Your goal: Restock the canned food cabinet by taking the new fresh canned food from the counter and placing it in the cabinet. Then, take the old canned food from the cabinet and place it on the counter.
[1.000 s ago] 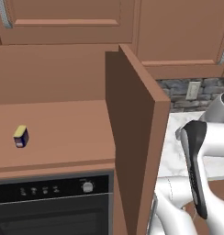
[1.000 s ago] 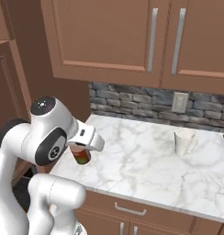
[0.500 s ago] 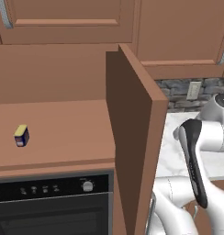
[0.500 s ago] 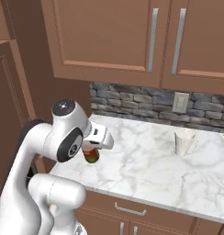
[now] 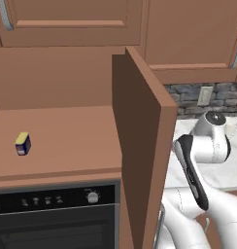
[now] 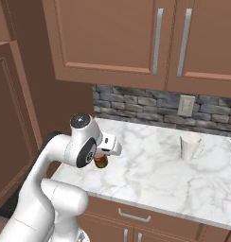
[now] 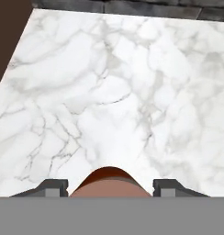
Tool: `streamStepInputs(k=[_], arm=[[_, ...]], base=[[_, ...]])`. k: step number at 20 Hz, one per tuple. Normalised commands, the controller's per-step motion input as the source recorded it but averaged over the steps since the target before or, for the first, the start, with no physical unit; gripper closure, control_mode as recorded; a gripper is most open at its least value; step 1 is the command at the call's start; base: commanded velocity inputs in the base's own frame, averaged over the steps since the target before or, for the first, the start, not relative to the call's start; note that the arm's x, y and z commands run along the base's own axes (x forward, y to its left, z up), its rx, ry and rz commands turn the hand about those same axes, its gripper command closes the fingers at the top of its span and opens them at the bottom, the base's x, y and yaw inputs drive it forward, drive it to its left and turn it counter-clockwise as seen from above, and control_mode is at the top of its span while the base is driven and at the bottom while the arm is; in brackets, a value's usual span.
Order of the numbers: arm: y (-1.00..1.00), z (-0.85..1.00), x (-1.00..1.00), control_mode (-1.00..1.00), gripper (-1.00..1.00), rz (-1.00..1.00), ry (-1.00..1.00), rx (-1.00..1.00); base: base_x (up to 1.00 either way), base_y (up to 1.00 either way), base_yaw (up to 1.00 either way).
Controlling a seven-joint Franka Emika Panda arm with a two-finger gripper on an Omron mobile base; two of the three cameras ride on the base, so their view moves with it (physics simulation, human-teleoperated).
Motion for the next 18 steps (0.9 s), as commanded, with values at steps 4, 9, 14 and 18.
streamStepInputs(k=[4, 9, 14, 18], arm=[[0.0, -0.66, 0.71, -1.0, 1.0, 0.0, 0.04, 0.0], [0.0, -0.73, 0.61, -1.0, 1.0, 0.0, 0.12, 0.0], [0.0, -0.34, 0.64, -1.0, -1.0, 0.0, 0.09, 0.0], [-0.07, -0.01, 0.27, -1.0, -1.0, 0.0, 0.04, 0.0]], base=[[0.0, 0.0, 0.0], [0.0, 0.0, 0.0], [0.0, 0.0, 0.0], [0.0, 0.0, 0.0]])
